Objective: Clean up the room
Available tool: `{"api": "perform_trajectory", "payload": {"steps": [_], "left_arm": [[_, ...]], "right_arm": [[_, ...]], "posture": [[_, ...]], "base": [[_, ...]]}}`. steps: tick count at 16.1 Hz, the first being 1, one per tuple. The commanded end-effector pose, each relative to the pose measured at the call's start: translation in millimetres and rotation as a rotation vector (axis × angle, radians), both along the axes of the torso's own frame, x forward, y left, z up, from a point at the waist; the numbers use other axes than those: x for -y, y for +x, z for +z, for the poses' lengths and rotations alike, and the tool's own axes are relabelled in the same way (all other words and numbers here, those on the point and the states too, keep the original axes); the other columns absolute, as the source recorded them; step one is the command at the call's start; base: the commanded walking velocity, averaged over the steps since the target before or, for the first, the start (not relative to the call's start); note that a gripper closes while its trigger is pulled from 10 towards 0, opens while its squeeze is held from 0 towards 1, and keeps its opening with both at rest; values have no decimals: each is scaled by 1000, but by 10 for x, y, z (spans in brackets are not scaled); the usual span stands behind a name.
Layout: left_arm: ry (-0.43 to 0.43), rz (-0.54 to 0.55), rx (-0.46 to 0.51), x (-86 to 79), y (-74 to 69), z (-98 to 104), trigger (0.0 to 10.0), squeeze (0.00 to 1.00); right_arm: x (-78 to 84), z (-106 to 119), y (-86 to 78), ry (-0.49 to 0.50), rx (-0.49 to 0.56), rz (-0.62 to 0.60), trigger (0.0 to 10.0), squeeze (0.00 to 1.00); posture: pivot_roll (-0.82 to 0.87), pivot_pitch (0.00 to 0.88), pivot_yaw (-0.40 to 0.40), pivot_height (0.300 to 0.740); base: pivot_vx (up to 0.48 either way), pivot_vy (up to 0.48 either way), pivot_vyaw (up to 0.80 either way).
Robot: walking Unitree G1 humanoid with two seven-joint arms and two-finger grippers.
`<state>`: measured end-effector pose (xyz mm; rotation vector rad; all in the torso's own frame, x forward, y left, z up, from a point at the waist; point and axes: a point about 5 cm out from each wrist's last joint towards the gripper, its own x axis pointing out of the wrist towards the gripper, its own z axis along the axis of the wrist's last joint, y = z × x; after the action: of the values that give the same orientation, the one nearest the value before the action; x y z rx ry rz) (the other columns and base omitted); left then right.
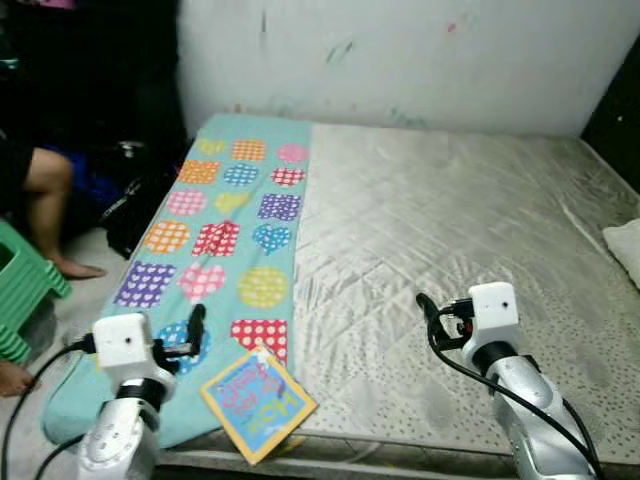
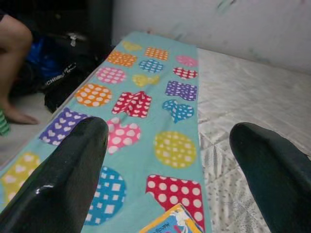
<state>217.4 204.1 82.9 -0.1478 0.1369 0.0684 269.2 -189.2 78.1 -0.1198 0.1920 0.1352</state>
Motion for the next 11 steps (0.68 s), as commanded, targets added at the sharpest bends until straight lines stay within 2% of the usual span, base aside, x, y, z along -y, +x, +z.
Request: {"api": "perform_trajectory", "payload": {"steps": [1, 9, 11], "left_arm": [[-13, -16, 2, 61, 20, 15, 10000, 0], [-15, -19, -4, 57, 12, 9, 10000, 0], [-22, -13, -3, 51, 12, 7, 10000, 0]], "right_arm": [[52, 53, 4, -12, 20, -8, 10000, 0], [59, 32, -5, -18, 8, -12, 10000, 0], [64, 20, -7, -16, 4, -16, 10000, 0]], "posture": [[-93, 0, -39, 740], [-93, 0, -38, 740], [-93, 0, -37, 740]], "base": [[0, -439, 0], [0, -474, 0], [0, 0, 0]]}}
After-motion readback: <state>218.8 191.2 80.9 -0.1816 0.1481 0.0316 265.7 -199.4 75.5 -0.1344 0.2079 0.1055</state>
